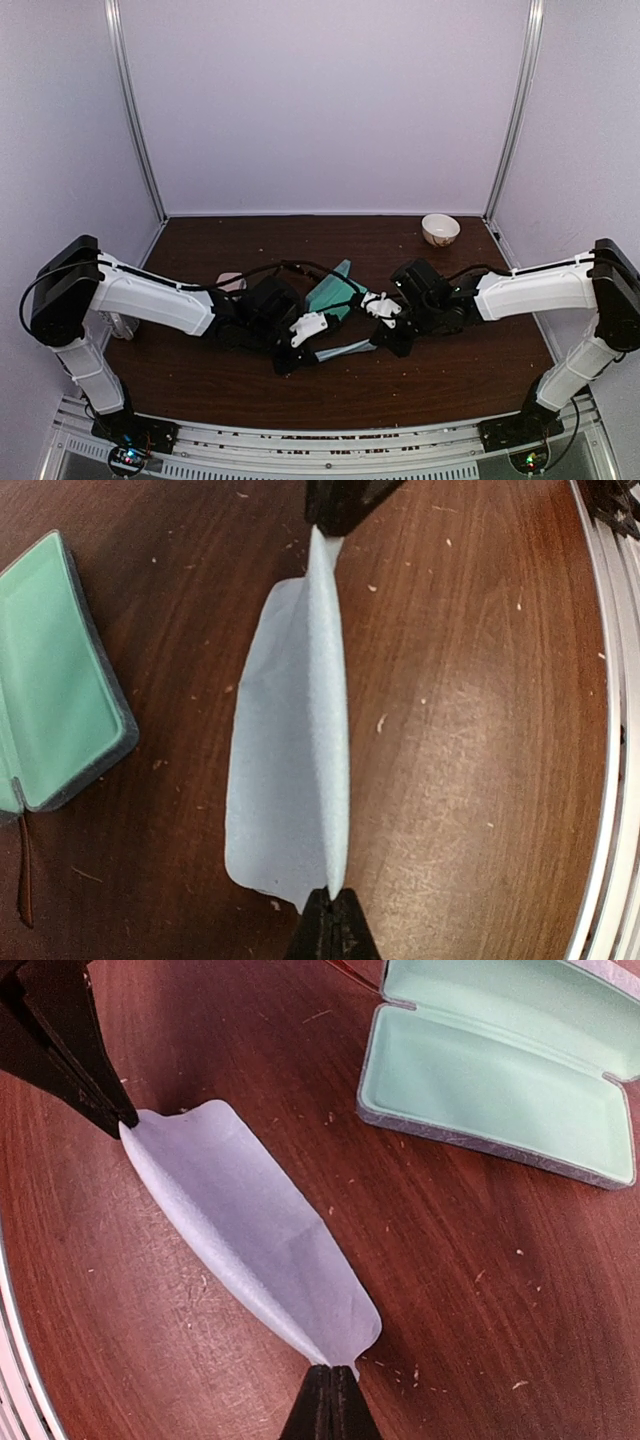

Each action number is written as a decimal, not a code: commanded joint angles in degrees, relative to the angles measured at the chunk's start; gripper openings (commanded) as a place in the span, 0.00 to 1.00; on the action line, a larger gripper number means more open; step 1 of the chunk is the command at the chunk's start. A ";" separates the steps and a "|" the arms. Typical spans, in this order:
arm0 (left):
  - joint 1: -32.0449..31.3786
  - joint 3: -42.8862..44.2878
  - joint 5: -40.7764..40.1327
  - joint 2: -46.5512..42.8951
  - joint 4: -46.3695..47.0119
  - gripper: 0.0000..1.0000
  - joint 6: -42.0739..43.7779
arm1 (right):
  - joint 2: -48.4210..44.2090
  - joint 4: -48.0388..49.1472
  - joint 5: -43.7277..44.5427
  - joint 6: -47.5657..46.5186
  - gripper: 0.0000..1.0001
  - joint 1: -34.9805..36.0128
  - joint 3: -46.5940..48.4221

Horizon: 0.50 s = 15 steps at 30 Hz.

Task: Organize the sunglasses
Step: Place the glasses cleaning cloth in the sunglasses case.

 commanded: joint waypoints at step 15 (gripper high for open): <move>2.46 16.71 10.11 9.66 -2.75 0.00 -5.68 | 0.45 -4.00 4.14 1.07 0.00 -6.88 6.28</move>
